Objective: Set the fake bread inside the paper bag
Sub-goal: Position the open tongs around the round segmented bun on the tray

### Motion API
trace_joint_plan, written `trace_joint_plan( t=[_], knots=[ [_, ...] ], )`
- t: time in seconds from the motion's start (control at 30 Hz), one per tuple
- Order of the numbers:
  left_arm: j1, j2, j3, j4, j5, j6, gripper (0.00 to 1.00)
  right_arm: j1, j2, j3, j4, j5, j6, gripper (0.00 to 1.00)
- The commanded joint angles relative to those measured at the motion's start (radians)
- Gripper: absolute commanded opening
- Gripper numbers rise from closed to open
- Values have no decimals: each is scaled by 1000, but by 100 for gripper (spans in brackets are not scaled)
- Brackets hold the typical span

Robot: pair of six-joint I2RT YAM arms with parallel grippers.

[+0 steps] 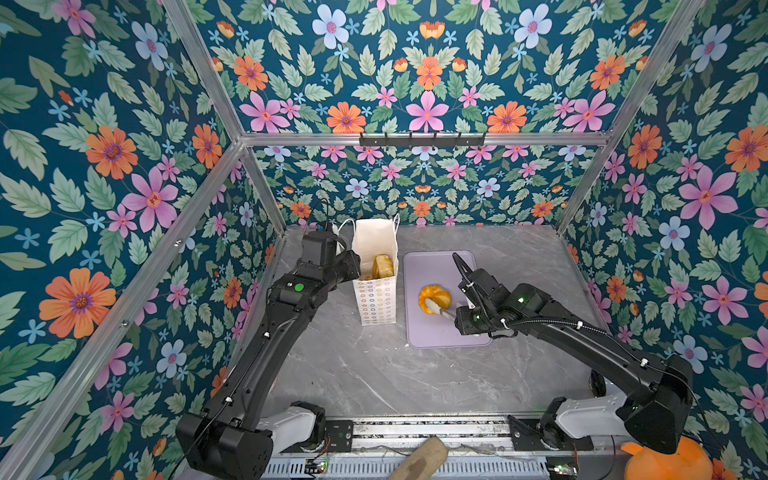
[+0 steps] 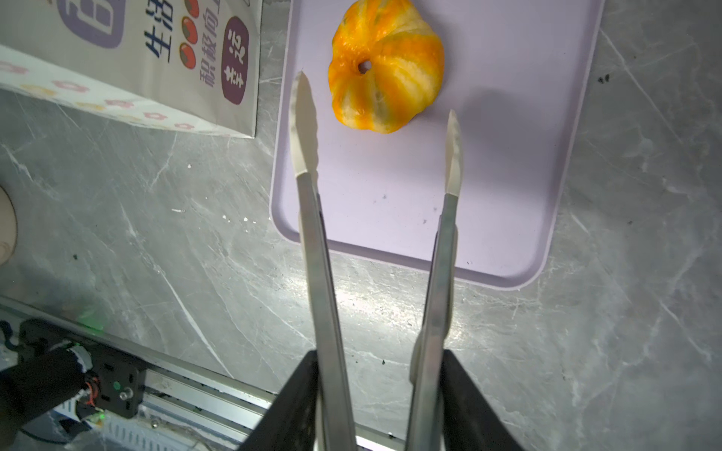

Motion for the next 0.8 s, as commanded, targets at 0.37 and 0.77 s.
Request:
trace_joint_plan(
  t=[0.37,0.77],
  knots=[
    [1,1,5,5,-1,3,42,1,9,-35,105,139,-332,56],
    [1,4,-1,4,-3,6,42,1,92,2,130,162,-373,55]
  ],
)
